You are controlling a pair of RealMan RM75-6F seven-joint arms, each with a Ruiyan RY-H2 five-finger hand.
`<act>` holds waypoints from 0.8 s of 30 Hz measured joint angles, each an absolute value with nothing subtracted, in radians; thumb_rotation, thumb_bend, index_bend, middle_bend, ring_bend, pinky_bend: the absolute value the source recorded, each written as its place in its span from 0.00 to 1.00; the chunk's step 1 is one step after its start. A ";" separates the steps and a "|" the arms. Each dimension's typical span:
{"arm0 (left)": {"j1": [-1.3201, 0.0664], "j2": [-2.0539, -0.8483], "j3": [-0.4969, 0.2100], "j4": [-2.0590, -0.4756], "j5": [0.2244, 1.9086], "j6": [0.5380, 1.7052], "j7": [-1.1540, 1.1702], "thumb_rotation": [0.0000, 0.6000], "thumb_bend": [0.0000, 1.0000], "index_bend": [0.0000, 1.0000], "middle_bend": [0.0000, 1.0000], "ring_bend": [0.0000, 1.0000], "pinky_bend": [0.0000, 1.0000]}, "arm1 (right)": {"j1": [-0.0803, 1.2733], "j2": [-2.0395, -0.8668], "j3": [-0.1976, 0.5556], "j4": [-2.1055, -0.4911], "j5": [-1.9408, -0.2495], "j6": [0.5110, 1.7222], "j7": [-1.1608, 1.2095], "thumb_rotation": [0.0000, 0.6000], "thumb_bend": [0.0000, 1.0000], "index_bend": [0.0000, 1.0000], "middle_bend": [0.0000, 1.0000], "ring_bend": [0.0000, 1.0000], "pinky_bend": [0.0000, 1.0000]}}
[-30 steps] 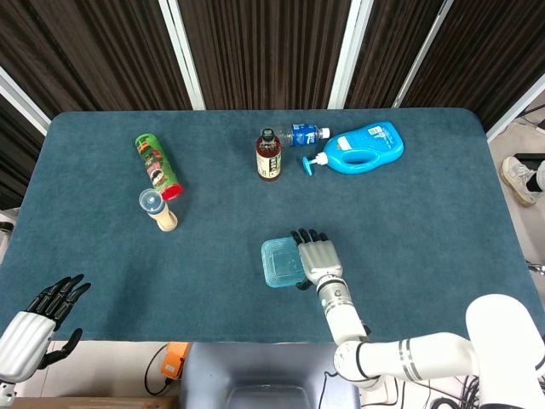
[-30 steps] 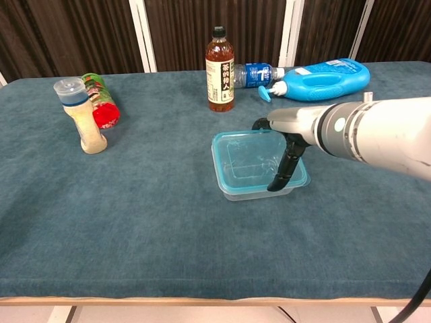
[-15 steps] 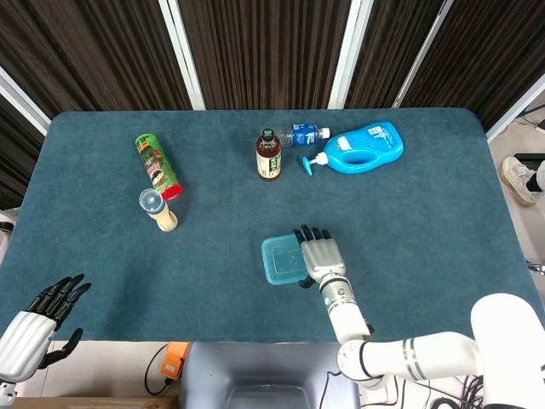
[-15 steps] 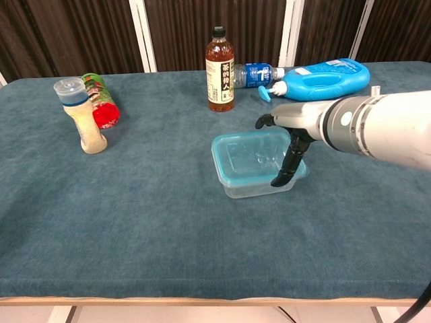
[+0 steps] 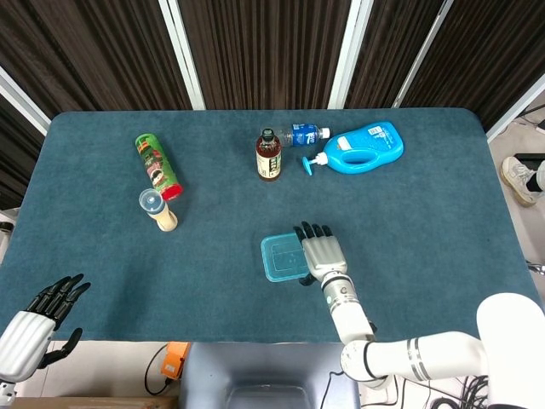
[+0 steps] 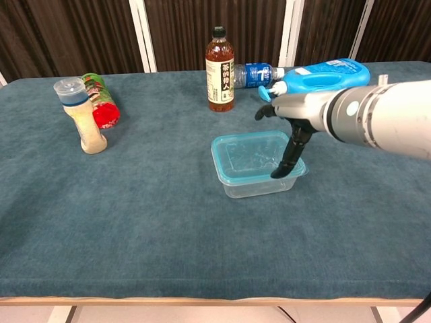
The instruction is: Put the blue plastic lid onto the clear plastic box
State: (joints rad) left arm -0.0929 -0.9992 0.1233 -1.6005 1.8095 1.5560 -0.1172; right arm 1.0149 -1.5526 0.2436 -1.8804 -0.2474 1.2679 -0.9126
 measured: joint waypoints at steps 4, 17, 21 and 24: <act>-0.094 -1.002 0.124 -1.602 1.811 1.551 -0.110 1.00 0.43 0.00 0.00 0.00 0.16 | 0.994 -1.537 0.229 -1.901 -0.366 1.275 -0.869 1.00 0.41 0.39 0.19 0.14 0.31; -0.096 -1.005 0.124 -1.603 1.811 1.548 -0.106 1.00 0.43 0.00 0.00 0.00 0.16 | 0.891 -1.522 0.160 -1.848 -0.688 1.169 -0.601 1.00 0.54 0.44 0.29 0.29 0.53; -0.095 -1.003 0.124 -1.602 1.813 1.553 -0.111 1.00 0.43 0.00 0.00 0.00 0.16 | 0.878 -1.540 0.158 -1.809 -0.688 1.126 -0.564 1.00 0.54 0.43 0.29 0.29 0.53; -0.095 -1.002 0.124 -1.601 1.813 1.554 -0.113 1.00 0.43 0.00 0.00 0.00 0.16 | 0.874 -1.548 0.158 -1.796 -0.685 1.113 -0.557 1.00 0.54 0.42 0.29 0.29 0.53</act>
State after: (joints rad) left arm -0.0947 -1.0024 0.1244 -1.6012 1.8130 1.5538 -0.1133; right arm 0.8742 -1.5476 0.1585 -1.7965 -0.6853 1.1134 -0.5572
